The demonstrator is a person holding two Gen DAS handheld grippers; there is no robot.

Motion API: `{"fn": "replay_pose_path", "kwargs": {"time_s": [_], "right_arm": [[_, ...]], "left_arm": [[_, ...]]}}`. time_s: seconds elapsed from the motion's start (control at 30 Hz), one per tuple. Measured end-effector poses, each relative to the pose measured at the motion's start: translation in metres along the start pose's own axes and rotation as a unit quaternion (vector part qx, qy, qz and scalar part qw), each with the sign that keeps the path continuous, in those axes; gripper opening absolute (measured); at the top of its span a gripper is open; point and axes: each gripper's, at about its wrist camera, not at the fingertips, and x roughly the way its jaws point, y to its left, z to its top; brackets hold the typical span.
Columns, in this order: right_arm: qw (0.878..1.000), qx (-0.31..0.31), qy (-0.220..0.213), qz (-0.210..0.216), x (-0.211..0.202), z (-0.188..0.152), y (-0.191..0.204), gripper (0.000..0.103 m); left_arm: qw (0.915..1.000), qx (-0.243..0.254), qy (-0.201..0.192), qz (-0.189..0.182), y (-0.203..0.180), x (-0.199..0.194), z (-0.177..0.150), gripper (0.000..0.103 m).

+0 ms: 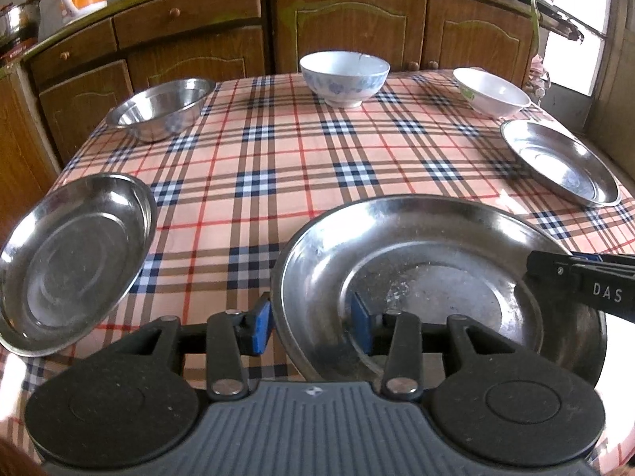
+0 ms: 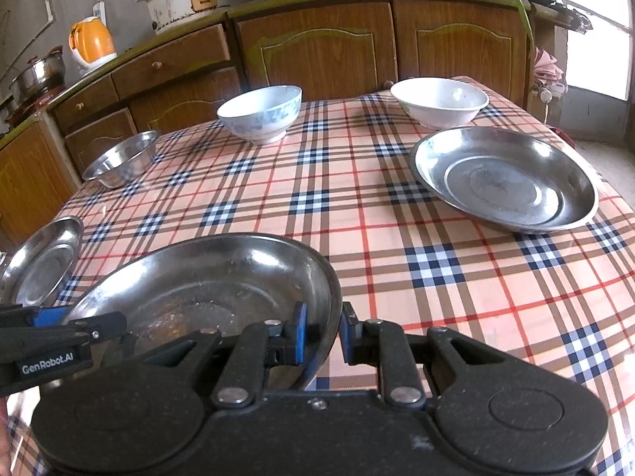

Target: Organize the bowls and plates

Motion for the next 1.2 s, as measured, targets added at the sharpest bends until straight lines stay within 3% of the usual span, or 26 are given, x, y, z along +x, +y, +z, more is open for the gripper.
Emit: {"fn": "replay_pose_path", "kwargs": {"time_s": [0.27, 0.3, 0.57, 0.97, 1.2], "right_arm": [[1.000, -0.001, 0.012, -0.005, 0.002, -0.003, 0.003, 0.025], [1.000, -0.002, 0.011, -0.009, 0.001, -0.002, 0.004, 0.032], [1.000, -0.008, -0.018, -0.024, -0.014, 0.006, 0.008, 0.033], [0.999, -0.027, -0.035, 0.014, -0.032, 0.015, 0.033, 0.062], [0.998, -0.043, -0.035, 0.028, -0.037, 0.016, 0.053, 0.076]], "left_arm": [[0.9994, -0.028, 0.016, -0.007, 0.008, 0.004, -0.002, 0.044], [0.9995, -0.029, 0.015, -0.006, 0.009, 0.003, -0.002, 0.045], [0.9989, -0.045, 0.006, -0.001, 0.015, -0.006, 0.003, 0.067], [0.9984, -0.055, -0.012, 0.004, 0.021, -0.025, 0.014, 0.096], [0.9975, -0.069, -0.009, 0.012, 0.030, -0.031, 0.016, 0.103]]}}
